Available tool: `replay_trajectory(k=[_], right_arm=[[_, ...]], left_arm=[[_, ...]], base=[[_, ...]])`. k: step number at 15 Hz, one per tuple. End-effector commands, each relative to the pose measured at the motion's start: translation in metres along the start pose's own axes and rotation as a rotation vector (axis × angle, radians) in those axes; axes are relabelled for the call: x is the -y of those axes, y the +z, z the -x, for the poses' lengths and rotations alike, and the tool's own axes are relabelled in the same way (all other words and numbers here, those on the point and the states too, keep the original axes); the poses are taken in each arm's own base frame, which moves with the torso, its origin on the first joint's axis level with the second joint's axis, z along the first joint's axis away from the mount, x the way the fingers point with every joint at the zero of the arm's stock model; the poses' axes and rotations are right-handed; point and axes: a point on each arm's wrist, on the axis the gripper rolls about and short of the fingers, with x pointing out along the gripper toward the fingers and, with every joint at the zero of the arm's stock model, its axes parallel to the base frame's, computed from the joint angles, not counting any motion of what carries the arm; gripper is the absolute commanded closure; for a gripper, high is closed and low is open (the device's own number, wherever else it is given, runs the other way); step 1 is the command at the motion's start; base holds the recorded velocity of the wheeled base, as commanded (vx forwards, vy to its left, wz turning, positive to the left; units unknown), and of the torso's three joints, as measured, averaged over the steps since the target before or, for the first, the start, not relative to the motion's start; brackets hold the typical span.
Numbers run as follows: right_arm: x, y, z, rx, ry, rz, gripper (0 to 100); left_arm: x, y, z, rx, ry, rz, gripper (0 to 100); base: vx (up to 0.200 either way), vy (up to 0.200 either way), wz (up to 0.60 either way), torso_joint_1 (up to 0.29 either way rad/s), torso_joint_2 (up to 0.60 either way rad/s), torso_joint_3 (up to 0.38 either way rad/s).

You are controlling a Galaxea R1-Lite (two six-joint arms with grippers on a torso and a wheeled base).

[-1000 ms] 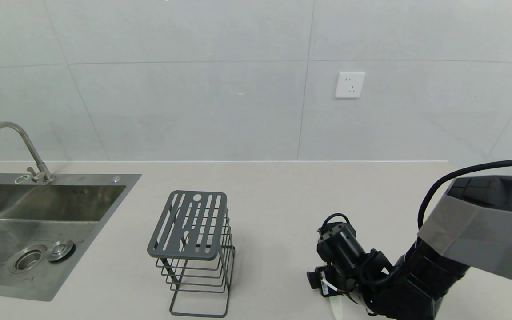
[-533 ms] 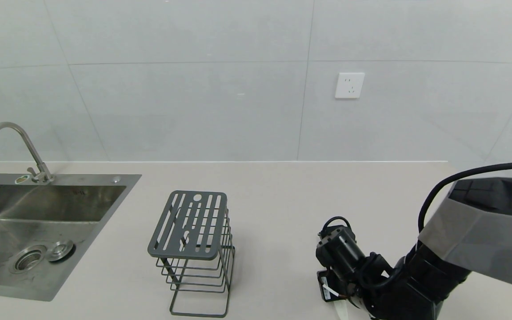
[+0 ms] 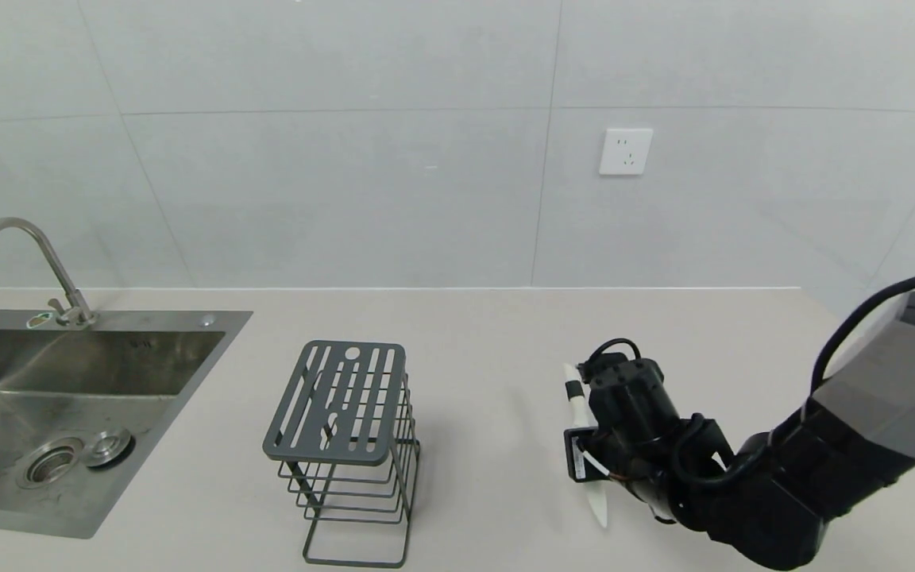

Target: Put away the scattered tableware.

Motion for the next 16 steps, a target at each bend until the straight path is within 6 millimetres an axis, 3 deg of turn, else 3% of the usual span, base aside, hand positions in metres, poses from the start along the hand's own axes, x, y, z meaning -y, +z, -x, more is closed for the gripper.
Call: replay_trajectory(k=[1, 9, 13, 16], right_arm=[[-0.002, 0.031, 0.028, 0.163, 0.106, -0.048, 100], [-0.006, 0.055, 0.057, 0.463, 0.461, 0.126, 100], [-0.004, 0.048, 0.064, 0.526, 0.596, 0.278, 100], [0.015, 0.039, 0.066, 0.579, 0.711, 0.449, 100]], left_arm=[[0.0, 0.0, 0.0, -0.001, 0.0, -0.001, 0], [0.0, 0.0, 0.0, -0.001, 0.002, 0.0, 0], [0.0, 0.0, 0.0, -0.001, 0.0, 0.005, 0], [0.0, 0.0, 0.0, 0.001, -0.001, 0.006, 0]], base=[[0.0, 0.0, 0.0, 0.0, 0.0, 0.0], [0.0, 0.0, 0.0, 0.0, 0.0, 0.0], [0.0, 0.0, 0.0, 0.0, 0.0, 0.0], [0.0, 0.0, 0.0, 0.0, 0.0, 0.0]])
